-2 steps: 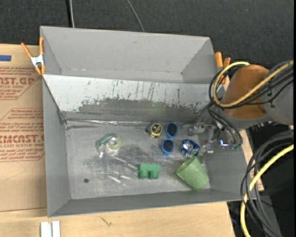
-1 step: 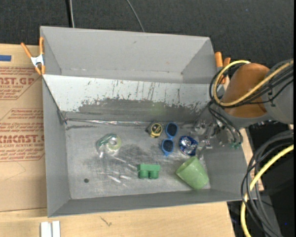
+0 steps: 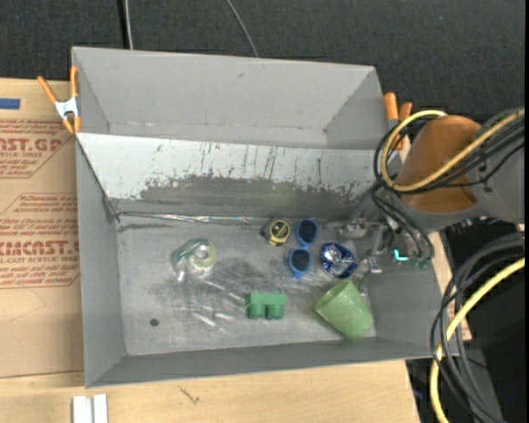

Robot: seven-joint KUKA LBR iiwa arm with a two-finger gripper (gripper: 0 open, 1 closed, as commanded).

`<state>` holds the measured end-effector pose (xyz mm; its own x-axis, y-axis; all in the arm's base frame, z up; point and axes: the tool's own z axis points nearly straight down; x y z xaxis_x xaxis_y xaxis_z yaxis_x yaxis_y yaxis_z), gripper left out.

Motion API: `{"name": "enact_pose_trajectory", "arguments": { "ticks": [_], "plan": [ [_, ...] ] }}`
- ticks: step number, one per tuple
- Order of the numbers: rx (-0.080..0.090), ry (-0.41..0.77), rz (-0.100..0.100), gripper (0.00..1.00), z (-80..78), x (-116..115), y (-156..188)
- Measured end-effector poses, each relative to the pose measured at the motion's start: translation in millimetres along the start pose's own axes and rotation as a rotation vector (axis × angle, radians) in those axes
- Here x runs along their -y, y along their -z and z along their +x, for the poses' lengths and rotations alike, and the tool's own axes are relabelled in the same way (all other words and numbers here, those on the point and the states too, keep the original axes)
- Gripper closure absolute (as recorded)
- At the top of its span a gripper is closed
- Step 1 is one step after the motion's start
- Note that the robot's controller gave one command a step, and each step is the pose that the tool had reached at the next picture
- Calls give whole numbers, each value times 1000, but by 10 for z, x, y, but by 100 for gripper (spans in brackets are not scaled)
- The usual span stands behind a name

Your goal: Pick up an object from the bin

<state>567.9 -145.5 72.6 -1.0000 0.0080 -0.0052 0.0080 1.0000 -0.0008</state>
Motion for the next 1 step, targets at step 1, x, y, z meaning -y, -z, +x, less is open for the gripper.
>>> {"name": "enact_pose_trajectory", "arguments": {
  "ticks": [1],
  "plan": [
    [12, -211, 1, 0, 253, -478, 16]
  ]
}}
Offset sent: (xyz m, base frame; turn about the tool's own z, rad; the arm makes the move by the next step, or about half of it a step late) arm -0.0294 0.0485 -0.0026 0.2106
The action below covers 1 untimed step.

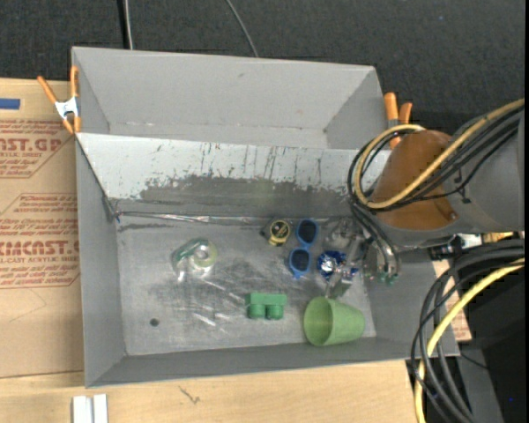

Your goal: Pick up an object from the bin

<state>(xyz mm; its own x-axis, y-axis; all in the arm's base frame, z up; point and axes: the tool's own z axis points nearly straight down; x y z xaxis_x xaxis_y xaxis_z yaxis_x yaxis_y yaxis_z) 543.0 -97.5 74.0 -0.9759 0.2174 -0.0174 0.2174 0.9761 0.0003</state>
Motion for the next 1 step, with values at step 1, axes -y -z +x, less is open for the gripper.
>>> {"name": "enact_pose_trajectory", "arguments": {
  "ticks": [1],
  "plan": [
    [5, 0, 0, 100, -18, 1, 17]
  ]
}}
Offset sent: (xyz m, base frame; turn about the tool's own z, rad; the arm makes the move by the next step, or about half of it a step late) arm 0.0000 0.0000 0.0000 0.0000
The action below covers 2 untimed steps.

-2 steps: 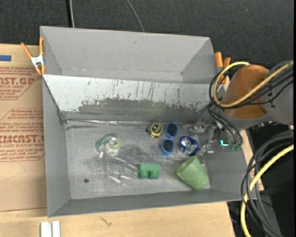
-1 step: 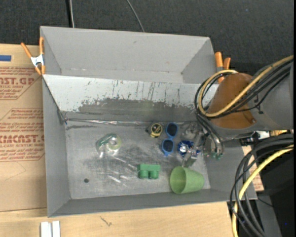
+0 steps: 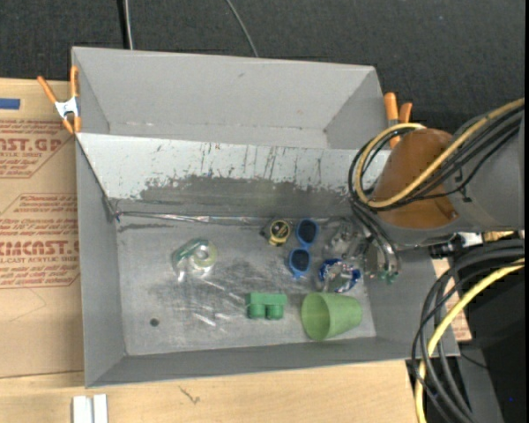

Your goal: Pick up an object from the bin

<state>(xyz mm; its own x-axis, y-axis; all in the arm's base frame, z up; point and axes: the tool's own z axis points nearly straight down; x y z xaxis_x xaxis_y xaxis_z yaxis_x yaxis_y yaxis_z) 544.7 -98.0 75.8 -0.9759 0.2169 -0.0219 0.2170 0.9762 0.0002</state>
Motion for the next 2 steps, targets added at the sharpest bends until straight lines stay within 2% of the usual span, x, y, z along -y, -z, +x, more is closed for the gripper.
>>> {"name": "enact_pose_trajectory", "arguments": {
  "ticks": [1, 2],
  "plan": [
    [-11, 656, -5, 100, 126, -140, 25],
    [-13, 642, -6, 100, 267, -260, 796]
  ]
}}
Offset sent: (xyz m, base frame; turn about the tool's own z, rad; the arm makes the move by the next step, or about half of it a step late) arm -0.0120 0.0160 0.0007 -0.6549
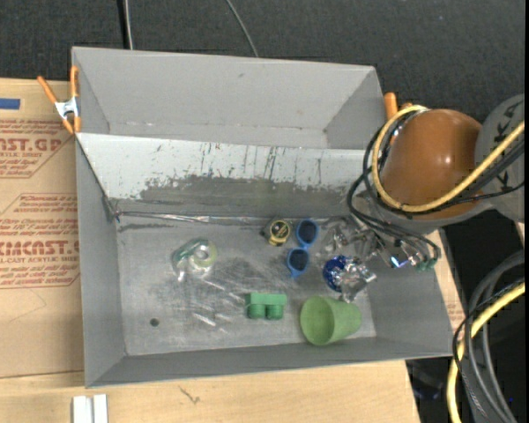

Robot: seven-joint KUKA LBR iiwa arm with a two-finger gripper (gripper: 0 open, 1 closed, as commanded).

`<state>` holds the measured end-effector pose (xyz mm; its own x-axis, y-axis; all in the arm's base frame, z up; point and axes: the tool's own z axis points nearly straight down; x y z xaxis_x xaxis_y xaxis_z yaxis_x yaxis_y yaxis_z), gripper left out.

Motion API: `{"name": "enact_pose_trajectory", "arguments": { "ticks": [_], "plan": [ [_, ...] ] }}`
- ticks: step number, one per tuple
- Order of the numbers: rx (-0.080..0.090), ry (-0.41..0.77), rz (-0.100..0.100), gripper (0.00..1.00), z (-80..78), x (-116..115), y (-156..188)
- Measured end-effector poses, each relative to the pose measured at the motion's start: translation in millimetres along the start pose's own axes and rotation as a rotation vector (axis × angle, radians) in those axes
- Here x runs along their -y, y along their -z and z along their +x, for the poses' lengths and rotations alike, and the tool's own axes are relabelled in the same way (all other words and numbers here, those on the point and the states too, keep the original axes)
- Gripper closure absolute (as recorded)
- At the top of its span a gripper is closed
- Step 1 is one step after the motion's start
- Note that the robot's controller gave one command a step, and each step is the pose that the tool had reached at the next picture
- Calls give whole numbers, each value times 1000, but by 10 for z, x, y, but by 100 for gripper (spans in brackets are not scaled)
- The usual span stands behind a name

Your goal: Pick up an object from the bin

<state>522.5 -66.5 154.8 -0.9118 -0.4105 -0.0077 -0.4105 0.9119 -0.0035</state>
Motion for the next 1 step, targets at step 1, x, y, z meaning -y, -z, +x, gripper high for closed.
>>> {"name": "enact_pose_trajectory", "arguments": {
  "ticks": [1],
  "plan": [
    [1, -21, 2, 100, 97, 61, 775]
  ]
}}
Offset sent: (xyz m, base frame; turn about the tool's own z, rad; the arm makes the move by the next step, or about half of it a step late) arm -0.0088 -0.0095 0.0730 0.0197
